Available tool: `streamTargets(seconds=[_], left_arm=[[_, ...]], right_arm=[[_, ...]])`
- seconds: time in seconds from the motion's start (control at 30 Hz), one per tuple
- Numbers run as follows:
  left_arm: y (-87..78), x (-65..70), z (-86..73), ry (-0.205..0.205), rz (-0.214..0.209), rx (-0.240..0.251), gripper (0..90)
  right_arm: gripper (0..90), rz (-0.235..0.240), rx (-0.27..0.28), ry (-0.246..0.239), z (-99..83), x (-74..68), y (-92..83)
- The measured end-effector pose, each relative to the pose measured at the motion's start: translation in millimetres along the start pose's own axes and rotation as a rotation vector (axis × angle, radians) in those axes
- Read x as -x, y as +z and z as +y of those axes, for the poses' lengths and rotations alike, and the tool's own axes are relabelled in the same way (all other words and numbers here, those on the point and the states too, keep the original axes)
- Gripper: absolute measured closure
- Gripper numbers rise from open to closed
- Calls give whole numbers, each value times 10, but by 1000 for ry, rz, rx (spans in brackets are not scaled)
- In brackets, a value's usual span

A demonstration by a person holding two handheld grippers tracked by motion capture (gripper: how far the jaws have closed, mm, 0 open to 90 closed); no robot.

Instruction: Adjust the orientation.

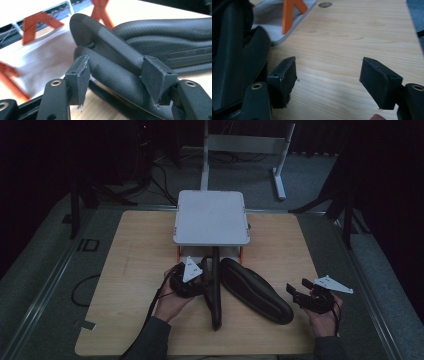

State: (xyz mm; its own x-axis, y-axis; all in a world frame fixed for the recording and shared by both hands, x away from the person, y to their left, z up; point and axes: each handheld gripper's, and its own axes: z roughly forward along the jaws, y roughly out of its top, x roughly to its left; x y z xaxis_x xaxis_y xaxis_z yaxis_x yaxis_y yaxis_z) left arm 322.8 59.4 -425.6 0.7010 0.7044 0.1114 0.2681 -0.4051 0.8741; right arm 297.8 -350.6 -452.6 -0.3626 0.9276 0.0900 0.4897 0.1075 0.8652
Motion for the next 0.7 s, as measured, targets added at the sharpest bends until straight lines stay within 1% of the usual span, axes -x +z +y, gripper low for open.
streamTargets(seconds=[0.03,0.1,0.17,0.2,0.23,0.27,0.3,0.33,0.43,0.5,0.57,0.6,0.7], left_arm=[[34,32,23,-1,-16,4,402],[89,92,58,5,-27,9,391],[153,160,99,11,-57,13,385],[183,200,117,19,-65,11,385],[183,200,117,19,-65,11,385],[240,297,132,33,-99,9,385],[245,324,127,35,-101,12,385],[240,339,117,35,-98,18,384],[195,334,67,5,-83,38,374],[192,310,26,-9,-47,26,364],[199,259,-27,-39,-39,17,351],[219,242,-48,-55,-34,4,351],[313,204,-99,-76,-12,-38,349]], right_arm=[[290,6,-6,-5,-1,-17,15],[291,20,-18,-17,-3,-53,51],[291,35,-32,-29,-6,-99,91],[291,44,-40,-37,-8,-120,110],[291,44,-40,-37,-8,-120,110],[291,51,-44,-44,-10,-143,126],[291,69,-47,-53,-6,-190,141],[292,72,-47,-58,-4,-199,142],[294,77,-48,-59,-7,-209,144],[302,75,-49,-58,-12,-211,153],[301,76,-47,-53,-11,-208,151],[301,79,-46,-52,-11,-210,149],[300,90,-45,-43,-13,-211,160]])
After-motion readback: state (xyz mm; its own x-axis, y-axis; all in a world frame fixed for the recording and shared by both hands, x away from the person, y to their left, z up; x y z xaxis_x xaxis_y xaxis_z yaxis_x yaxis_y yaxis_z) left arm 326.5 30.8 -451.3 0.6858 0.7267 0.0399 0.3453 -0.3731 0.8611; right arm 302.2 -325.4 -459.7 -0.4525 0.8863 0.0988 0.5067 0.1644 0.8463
